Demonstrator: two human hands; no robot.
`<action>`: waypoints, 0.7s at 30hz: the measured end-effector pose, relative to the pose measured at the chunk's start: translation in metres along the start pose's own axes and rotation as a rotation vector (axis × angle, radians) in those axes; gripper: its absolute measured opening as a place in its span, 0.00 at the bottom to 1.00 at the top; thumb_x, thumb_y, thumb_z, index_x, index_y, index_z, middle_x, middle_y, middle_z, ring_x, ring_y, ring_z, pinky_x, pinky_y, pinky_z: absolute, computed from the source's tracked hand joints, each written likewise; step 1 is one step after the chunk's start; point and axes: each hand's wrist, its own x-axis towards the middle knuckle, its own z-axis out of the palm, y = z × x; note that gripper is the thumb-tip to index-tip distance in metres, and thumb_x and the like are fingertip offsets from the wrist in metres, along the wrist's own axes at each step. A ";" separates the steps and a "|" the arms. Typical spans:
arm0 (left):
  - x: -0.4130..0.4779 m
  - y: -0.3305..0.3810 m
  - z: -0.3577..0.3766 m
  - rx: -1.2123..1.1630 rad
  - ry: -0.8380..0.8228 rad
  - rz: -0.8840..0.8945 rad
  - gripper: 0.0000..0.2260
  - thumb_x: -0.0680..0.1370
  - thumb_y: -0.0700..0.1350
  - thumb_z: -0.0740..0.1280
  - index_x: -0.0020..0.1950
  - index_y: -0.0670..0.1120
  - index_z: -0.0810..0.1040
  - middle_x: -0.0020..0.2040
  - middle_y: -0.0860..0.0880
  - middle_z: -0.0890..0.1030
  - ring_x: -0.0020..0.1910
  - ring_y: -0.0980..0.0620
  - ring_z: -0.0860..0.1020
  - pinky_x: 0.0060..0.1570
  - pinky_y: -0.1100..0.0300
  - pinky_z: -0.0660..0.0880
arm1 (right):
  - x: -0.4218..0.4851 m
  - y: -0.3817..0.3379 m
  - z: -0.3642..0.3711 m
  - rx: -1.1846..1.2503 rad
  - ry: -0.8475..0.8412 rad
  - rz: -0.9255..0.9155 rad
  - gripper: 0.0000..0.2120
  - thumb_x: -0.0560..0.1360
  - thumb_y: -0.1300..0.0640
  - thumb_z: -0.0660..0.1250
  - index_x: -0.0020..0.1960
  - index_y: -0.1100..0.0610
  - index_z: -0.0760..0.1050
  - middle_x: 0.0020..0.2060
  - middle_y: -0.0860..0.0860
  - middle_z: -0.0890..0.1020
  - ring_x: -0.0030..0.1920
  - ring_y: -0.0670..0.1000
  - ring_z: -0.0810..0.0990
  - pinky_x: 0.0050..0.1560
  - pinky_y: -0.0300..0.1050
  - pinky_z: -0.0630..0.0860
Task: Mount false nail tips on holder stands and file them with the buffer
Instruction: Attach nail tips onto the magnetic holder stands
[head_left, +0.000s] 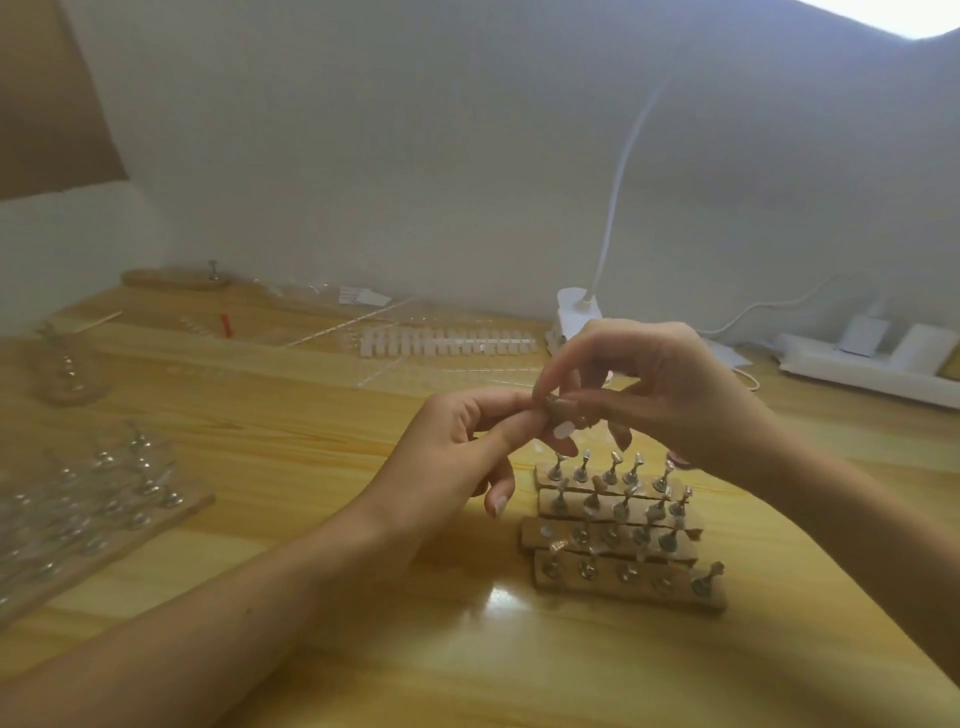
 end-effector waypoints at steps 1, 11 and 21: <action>0.001 0.000 0.000 0.000 -0.009 -0.008 0.11 0.77 0.52 0.65 0.55 0.53 0.84 0.46 0.51 0.85 0.22 0.58 0.68 0.28 0.72 0.67 | 0.001 -0.001 -0.003 -0.064 -0.014 -0.013 0.05 0.73 0.58 0.72 0.48 0.51 0.82 0.38 0.47 0.81 0.36 0.47 0.81 0.28 0.38 0.77; 0.003 -0.012 -0.014 0.048 0.139 -0.100 0.07 0.82 0.43 0.63 0.53 0.46 0.81 0.50 0.50 0.86 0.34 0.58 0.79 0.25 0.69 0.67 | 0.040 0.027 -0.014 -0.046 0.101 0.356 0.18 0.72 0.77 0.51 0.38 0.62 0.76 0.37 0.55 0.82 0.37 0.52 0.80 0.34 0.44 0.76; 0.007 -0.014 -0.014 -0.095 0.230 -0.140 0.08 0.82 0.43 0.62 0.52 0.46 0.81 0.53 0.50 0.85 0.33 0.56 0.80 0.24 0.69 0.67 | 0.021 0.022 0.021 0.032 0.011 0.213 0.05 0.72 0.62 0.76 0.46 0.59 0.81 0.37 0.53 0.83 0.33 0.50 0.83 0.27 0.44 0.79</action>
